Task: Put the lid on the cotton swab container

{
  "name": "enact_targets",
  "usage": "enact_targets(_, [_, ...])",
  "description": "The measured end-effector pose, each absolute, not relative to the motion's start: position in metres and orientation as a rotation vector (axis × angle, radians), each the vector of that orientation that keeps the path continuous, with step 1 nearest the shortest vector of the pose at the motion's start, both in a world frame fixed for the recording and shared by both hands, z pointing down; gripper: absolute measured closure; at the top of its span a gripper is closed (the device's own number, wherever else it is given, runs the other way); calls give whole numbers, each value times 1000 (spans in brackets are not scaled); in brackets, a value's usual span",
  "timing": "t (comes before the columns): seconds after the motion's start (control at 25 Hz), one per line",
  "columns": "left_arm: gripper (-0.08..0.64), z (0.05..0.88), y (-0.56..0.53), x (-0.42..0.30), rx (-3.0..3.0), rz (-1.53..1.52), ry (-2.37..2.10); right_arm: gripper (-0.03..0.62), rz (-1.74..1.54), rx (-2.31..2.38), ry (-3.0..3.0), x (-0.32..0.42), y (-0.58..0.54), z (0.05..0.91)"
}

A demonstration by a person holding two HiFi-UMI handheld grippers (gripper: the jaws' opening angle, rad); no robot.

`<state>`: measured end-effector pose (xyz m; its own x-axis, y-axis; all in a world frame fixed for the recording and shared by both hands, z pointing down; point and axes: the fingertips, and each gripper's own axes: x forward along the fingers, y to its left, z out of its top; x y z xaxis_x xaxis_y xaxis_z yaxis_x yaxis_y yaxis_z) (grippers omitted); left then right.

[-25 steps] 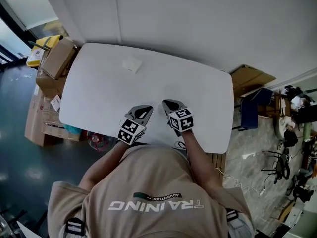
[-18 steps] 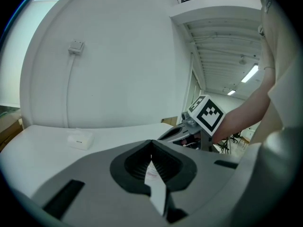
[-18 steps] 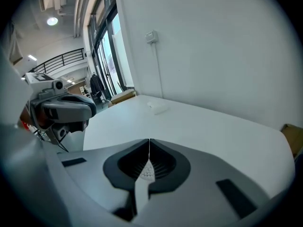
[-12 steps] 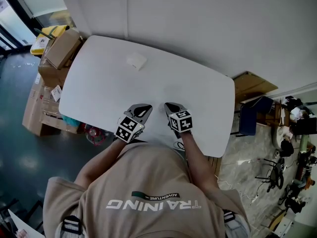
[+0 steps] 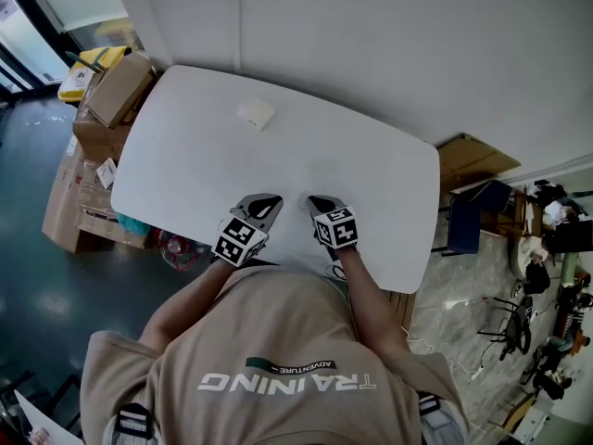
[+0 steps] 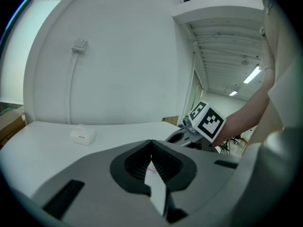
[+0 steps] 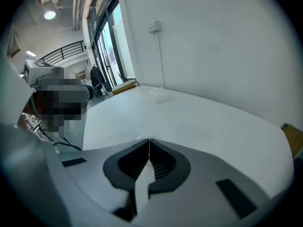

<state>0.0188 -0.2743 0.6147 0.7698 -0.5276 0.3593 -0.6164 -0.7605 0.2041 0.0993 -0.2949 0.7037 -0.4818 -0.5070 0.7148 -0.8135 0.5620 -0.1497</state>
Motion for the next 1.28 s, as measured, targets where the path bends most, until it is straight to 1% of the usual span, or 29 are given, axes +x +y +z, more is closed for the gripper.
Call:
enact_targets(0.24, [547, 613, -272, 17, 2657, 404, -883, 574, 657, 1043, -2166, 102, -293, 707])
enact_targets(0.48, [546, 612, -273, 10, 2645, 402, -895, 574, 596, 1018, -2116, 101, -292, 711])
enact_targets(1.0, [547, 608, -269, 9, 2662, 396, -859, 574, 643, 1015, -2128, 98, -293, 714])
enact_targets(1.28, [546, 599, -270, 5, 2687, 364, -865, 574, 517, 1033, -2195, 94, -291, 700])
